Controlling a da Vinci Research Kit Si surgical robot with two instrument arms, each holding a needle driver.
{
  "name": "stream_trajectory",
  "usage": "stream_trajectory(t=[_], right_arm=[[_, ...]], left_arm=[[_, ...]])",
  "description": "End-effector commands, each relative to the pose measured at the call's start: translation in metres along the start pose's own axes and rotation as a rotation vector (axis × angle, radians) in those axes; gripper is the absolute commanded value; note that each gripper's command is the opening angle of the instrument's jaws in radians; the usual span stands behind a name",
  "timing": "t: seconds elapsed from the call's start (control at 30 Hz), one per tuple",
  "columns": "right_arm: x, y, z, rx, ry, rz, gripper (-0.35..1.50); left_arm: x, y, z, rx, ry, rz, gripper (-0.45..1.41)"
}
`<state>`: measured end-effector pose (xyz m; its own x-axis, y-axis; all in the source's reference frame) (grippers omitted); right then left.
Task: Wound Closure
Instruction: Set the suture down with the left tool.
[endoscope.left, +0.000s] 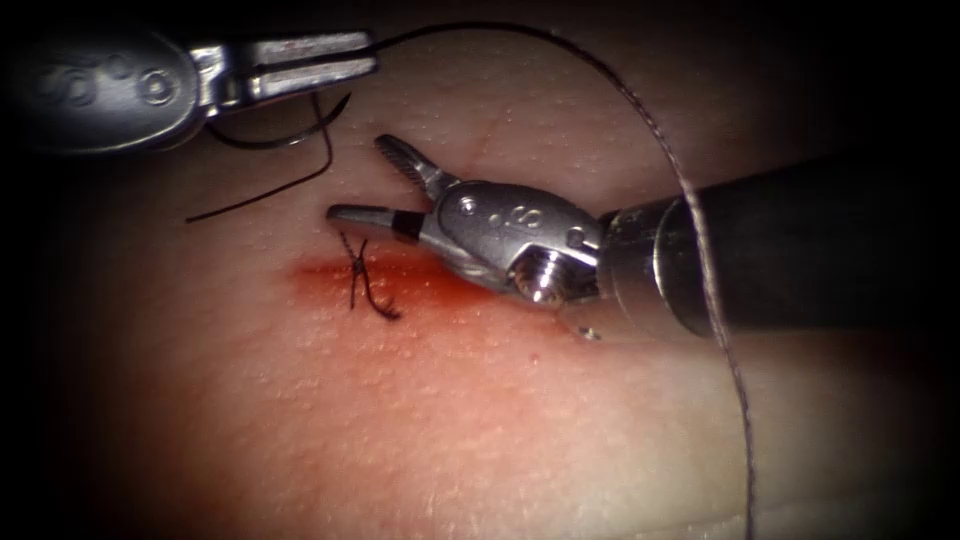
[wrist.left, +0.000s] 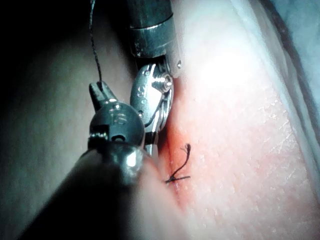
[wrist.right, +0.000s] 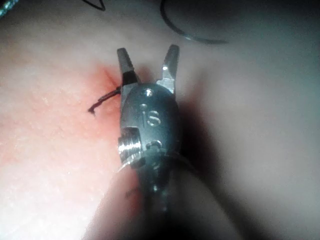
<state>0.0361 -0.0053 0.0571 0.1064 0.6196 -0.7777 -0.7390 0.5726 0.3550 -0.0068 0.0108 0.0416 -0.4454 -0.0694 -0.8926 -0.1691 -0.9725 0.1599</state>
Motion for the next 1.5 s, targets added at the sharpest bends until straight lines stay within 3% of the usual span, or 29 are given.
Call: stream_trajectory(t=[0.03, 0.13, 0.3, 0.5, 0.6, 0.67, 0.7, 0.87, 1.03, 1.37, 1.4, 1.43, 1.47, 1.5], right_arm=[[-0.0001, 0.0015, -0.0005, -0.014, 0.0, -0.006, 1.08], [0.0012, 0.0054, -0.0032, -0.057, 0.009, -0.041, 1.03], [0.0029, 0.0086, -0.006, -0.083, 0.031, -0.037, 0.98], [0.0054, 0.0119, -0.009, -0.125, 0.021, -0.066, 0.84], [0.007, 0.0136, -0.0103, -0.147, 0.036, -0.081, 0.84], [0.0078, 0.0143, -0.0109, -0.163, 0.048, -0.078, 0.91], [0.0085, 0.0148, -0.0115, -0.179, 0.051, -0.072, 1.03], [0.0096, 0.0149, -0.0123, -0.202, 0.046, -0.077, 1.15], [0.0098, 0.0144, -0.0127, -0.191, 0.046, -0.074, 0.96], [0.0093, 0.0138, -0.0125, -0.198, 0.051, -0.077, 1.01], [0.0092, 0.0137, -0.0125, -0.199, 0.052, -0.077, 1.05], [0.0092, 0.0136, -0.0125, -0.2, 0.052, -0.078, 1.05], [0.0091, 0.0135, -0.0124, -0.201, 0.053, -0.078, 1.06], [0.0091, 0.0135, -0.0124, -0.202, 0.053, -0.078, 1.06]], left_arm=[[-0.0001, 0.0003, 0.001, -0.007, 0.002, 0.01, -0.45], [0.0009, 0.0023, 0.0027, -0.032, 0.014, 0.078, -0.45], [0.0013, 0.0036, 0.0056, -0.093, 0.038, 0.218, -0.45], [0.0015, 0.006, 0.0131, -0.161, 0.032, 0.473, -0.45], [0.0012, 0.0074, 0.017, -0.209, 0.009, 0.601, -0.45], [0.0008, 0.0081, 0.0184, -0.216, 0.005, 0.619, -0.45], [0.0004, 0.0086, 0.0196, -0.219, -0.002, 0.629, -0.45], [-0.0016, 0.0104, 0.0227, -0.209, 0.013, 0.663, -0.45], [-0.005, 0.0124, 0.0269, -0.208, 0.064, 0.725, -0.45], [-0.0084, 0.0136, 0.032, -0.203, 0.083, 0.755, -0.45], [-0.0088, 0.0137, 0.0325, -0.204, 0.081, 0.721, -0.25], [-0.0089, 0.0136, 0.0326, -0.205, 0.068, 0.694, 0.29], [-0.0091, 0.0135, 0.0326, -0.205, 0.061, 0.637, 0.67], [-0.0091, 0.0135, 0.0325, -0.206, 0.06, 0.602, 0.76]])
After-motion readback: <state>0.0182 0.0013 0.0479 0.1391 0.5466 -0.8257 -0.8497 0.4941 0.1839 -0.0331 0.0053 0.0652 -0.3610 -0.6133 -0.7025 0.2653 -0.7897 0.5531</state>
